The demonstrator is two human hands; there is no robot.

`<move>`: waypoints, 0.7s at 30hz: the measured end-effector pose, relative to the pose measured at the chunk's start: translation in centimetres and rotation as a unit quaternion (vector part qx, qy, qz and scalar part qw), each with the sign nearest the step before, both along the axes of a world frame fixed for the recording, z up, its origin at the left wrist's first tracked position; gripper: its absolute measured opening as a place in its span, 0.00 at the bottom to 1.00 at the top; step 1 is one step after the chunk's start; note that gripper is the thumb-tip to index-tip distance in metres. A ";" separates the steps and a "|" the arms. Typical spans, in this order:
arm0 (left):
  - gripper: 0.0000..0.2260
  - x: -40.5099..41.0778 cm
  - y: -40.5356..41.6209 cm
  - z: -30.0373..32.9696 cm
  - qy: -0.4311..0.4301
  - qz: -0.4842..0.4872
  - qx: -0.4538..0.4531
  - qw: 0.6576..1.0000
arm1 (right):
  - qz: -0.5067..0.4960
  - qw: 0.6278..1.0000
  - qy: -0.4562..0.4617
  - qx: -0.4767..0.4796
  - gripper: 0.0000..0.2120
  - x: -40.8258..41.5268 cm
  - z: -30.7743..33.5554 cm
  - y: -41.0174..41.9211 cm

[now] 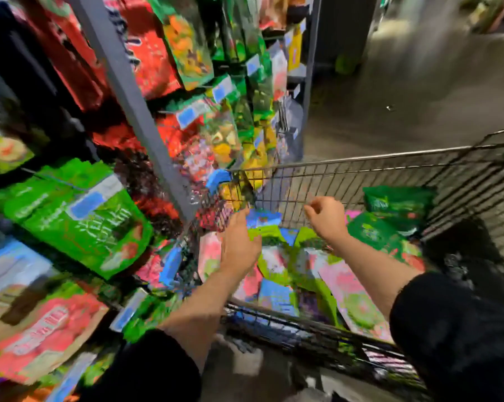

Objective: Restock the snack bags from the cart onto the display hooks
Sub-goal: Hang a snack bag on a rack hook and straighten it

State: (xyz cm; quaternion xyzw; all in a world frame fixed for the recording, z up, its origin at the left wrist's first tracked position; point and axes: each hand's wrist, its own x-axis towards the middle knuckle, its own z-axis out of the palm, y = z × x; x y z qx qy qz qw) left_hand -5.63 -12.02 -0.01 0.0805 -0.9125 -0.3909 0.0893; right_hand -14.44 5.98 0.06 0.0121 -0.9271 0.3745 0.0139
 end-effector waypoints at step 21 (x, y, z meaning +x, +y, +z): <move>0.21 -9.8 15.0 -15.5 -0.336 -0.023 -0.031 0.941 | 0.010 0.935 -0.220 0.278 0.49 -2.8 -15.2 17.2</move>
